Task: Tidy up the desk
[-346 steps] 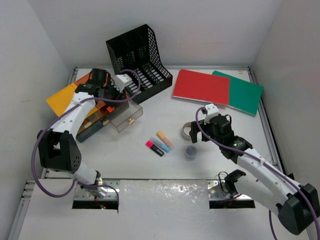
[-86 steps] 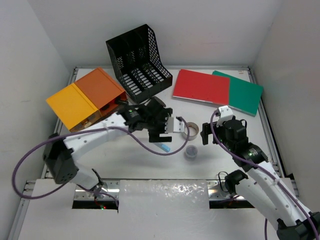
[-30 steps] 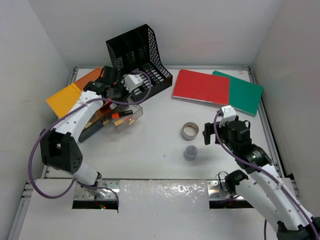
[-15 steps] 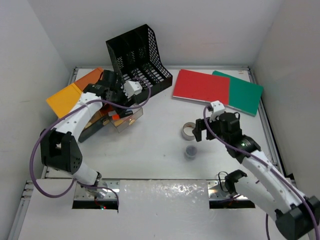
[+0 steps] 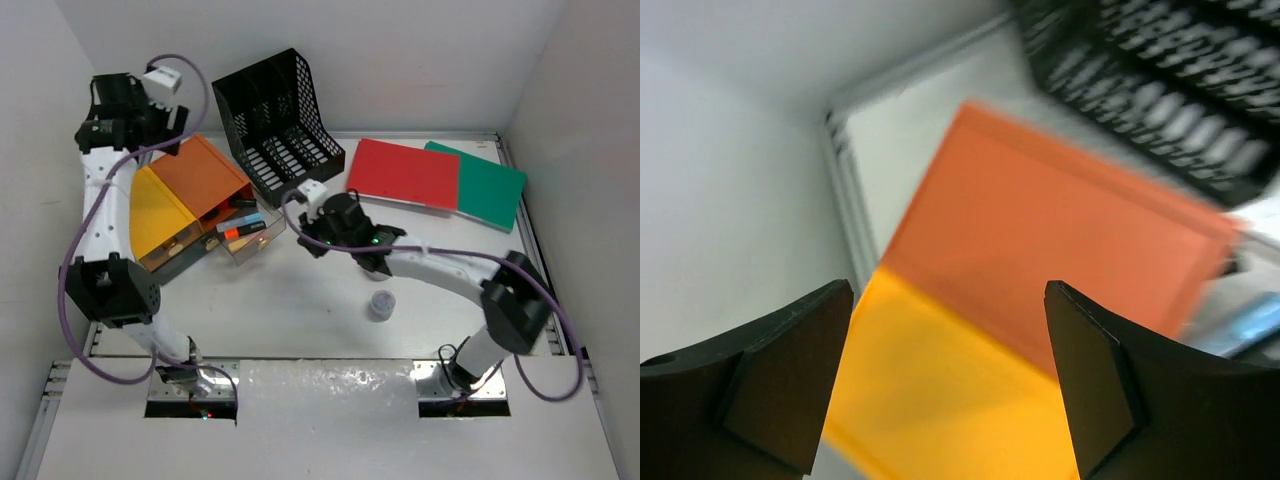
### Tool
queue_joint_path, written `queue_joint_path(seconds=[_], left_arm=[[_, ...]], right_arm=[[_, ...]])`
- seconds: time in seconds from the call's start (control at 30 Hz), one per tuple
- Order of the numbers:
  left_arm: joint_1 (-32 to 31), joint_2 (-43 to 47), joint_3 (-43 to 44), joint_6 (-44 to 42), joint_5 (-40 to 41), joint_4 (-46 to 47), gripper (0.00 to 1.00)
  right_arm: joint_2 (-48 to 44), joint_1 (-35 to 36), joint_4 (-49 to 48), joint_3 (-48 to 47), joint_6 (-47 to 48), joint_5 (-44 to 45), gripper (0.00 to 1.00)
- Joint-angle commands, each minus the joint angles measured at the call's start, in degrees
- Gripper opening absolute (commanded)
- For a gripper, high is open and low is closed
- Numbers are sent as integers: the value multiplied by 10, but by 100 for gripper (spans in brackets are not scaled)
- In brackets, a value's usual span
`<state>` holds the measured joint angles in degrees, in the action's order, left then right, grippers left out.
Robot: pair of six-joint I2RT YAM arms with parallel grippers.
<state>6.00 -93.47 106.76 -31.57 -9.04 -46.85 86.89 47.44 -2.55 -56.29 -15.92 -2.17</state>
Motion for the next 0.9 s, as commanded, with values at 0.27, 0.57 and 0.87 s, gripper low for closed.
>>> queue_joint_path(seconds=[0.27,0.57,0.87], left_arm=[[120,-34,-101,13,1,5,75],[121,-32,-175,-23,4,34,74],[121,-17,-226,-60,-2,47,74]], right_arm=[[253,49,-42,-222,-2,-23,0],[359,49,-107,-345,6,-18,0],[516,49,-198,-514,-5,9,0]])
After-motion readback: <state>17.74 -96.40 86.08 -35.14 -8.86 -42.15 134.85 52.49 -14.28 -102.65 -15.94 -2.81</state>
